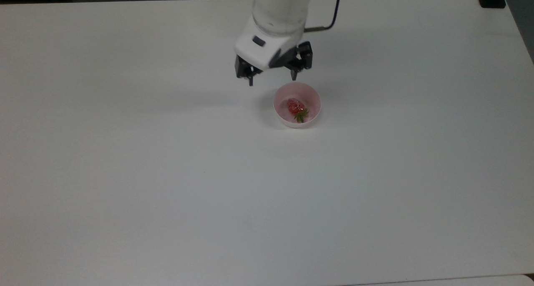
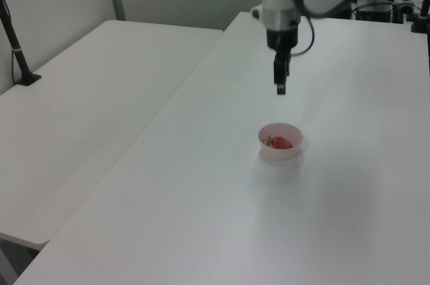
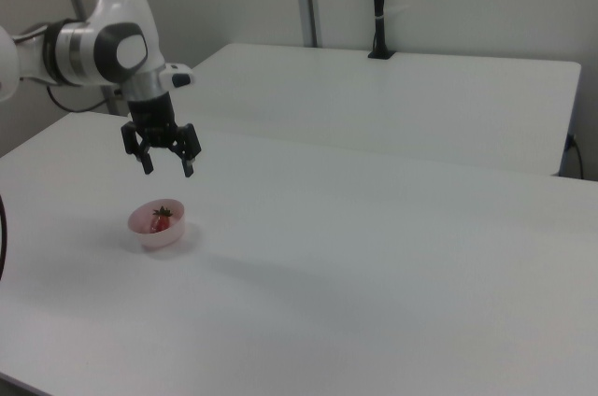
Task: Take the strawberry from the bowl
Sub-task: 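Move the open gripper over the pink bowl and lower onto the strawberry, then close the gripper on the red strawberry and lift it from the bowl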
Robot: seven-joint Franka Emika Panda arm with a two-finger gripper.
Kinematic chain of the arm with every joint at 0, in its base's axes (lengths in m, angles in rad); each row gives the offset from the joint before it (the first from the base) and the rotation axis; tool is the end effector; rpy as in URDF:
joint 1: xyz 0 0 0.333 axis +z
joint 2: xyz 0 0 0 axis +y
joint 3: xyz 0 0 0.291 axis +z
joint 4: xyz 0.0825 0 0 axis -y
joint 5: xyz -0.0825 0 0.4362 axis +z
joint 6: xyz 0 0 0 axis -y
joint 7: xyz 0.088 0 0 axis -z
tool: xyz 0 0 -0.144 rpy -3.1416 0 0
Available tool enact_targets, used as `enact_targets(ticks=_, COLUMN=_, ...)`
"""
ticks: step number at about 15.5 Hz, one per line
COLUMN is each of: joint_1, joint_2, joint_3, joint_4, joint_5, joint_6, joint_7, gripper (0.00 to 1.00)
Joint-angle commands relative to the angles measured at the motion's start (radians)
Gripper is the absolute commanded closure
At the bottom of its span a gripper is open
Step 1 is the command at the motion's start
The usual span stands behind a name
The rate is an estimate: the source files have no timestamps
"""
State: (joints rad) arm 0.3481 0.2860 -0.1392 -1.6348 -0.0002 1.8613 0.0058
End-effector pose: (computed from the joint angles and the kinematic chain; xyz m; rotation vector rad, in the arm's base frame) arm 0.6626 0.1458 0.3696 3.0785 0.3208 -0.0808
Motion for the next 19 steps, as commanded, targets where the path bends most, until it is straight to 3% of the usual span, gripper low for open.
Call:
enact_targets(ticks=1, joint_1=0.034, joint_2=0.047, joint_3=-0.006, joint_4=-0.005, joint_5=0.014, joint_6=0.056, joint_7=-0.006, gripper=0.13)
enact_targets(ticks=7, joint_1=0.078, joint_2=0.111, joint_3=-0.002, joint_4=-0.045, joint_5=0.006, joint_6=0.102, joint_7=-0.006, gripper=0.18)
enact_targets(ticks=19, joint_1=0.094, joint_2=0.194, joint_3=0.036, joint_4=-0.068, joint_5=-0.044, joint_6=0.199, joint_7=0.066, gripper=0.18)
